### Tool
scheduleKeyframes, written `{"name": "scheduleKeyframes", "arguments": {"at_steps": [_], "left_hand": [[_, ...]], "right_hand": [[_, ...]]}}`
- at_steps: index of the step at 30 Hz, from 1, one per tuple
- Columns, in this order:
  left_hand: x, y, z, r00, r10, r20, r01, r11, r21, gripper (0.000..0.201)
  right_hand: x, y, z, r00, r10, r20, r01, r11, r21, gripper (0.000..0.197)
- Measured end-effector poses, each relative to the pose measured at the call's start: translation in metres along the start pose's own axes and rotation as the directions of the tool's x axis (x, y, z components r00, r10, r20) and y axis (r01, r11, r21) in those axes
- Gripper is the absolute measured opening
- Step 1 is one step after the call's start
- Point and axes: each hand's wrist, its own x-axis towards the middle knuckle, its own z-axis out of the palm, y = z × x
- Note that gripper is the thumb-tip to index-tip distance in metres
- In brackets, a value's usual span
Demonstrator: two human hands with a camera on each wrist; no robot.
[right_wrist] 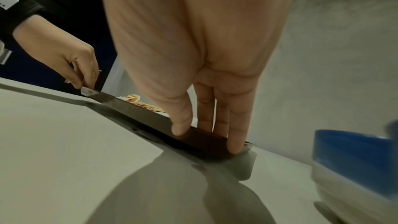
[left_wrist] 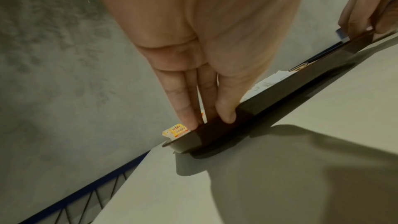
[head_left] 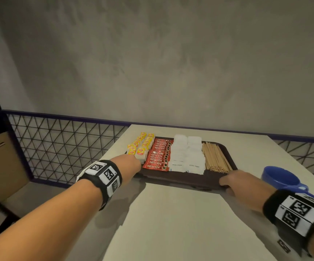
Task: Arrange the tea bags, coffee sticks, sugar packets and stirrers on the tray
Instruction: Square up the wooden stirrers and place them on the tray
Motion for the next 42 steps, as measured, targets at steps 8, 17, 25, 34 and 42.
{"name": "scheduleKeyframes", "arguments": {"at_steps": [8, 17, 25, 34, 42], "left_hand": [[0.068, -0.042, 0.0, 0.998, -0.067, 0.011, 0.068, 0.997, -0.039, 0.032], [0.131, -0.058, -0.001, 0.989, -0.141, 0.036, 0.144, 0.984, -0.104, 0.035], [0.155, -0.064, 0.001, 0.99, -0.144, 0.014, 0.144, 0.984, -0.107, 0.033], [0.157, -0.068, 0.009, 0.988, -0.151, -0.009, 0.15, 0.984, -0.098, 0.029], [0.145, -0.06, 0.01, 0.988, -0.145, -0.058, 0.138, 0.984, -0.114, 0.034]], "right_hand": [[0.078, 0.003, -0.007, 1.0, 0.002, -0.024, -0.002, 1.0, 0.019, 0.034], [0.145, 0.016, -0.009, 0.997, 0.013, -0.078, -0.017, 0.999, -0.042, 0.022], [0.176, 0.024, -0.007, 0.998, 0.005, -0.063, -0.009, 0.997, -0.075, 0.026], [0.178, 0.021, -0.008, 0.998, 0.009, -0.069, -0.014, 0.998, -0.064, 0.026], [0.165, 0.012, -0.004, 0.995, 0.061, -0.082, -0.071, 0.99, -0.121, 0.028]]}}
